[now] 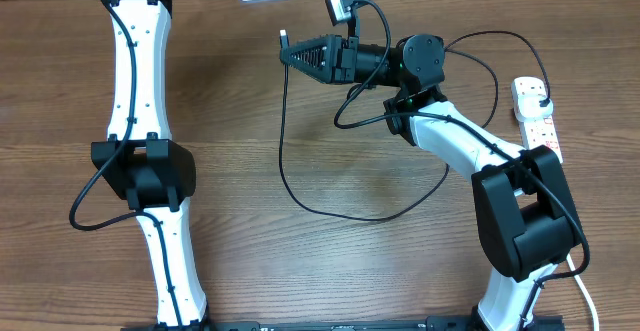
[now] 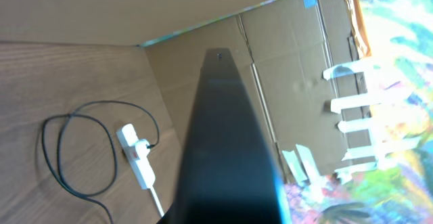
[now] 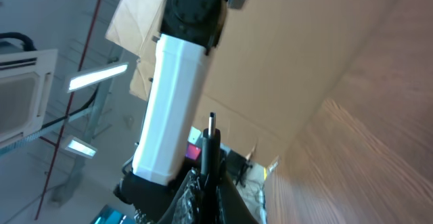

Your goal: Plug charger to phone and switch on socket

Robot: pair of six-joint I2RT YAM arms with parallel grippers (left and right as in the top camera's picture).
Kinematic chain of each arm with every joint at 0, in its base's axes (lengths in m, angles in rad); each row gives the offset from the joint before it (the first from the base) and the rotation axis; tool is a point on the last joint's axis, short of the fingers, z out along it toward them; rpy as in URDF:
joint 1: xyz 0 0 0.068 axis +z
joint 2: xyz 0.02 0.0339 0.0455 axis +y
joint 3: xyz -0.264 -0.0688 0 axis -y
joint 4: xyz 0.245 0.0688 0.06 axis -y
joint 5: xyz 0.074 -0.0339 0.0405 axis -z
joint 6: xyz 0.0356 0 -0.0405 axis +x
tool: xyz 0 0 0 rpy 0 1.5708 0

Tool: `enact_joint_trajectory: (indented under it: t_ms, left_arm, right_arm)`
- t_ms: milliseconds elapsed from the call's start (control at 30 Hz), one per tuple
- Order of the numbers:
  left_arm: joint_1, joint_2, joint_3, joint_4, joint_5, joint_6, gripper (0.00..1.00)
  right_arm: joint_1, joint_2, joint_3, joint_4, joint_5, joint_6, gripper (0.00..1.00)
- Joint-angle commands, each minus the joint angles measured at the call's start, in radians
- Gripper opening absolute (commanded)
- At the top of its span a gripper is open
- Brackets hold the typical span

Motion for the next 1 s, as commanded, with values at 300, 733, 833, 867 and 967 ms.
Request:
enact_joint_trajectory:
  t_ms: [300,733,833,867,967]
  left_arm:
    - [-0.055,-0.003,0.009,0.011,0.010,-0.033,0.04]
    - [-0.089,-0.003,0.009,0.007,0.000,0.079,0.04]
    - [-0.098,-0.003,0.009,0.003,-0.003,0.090,0.04]
    - [-0.100,-0.003,0.009,-0.001,-0.005,0.093,0.04]
    - [-0.101,-0.003,0.009,-0.005,-0.010,0.107,0.04]
  right_arm:
    - [-0.043,0.006,0.018,0.029,0.020,-0.015,0.04]
    - [-0.078,0.006,0.018,-0.003,-0.016,-0.077,0.04]
    - [-0.078,0.006,0.018,-0.055,-0.024,-0.106,0.04]
    - [-0.078,0.006,0.018,-0.066,-0.027,-0.113,0.04]
    - [-0.078,0.006,0.018,-0.071,-0.037,-0.132,0.04]
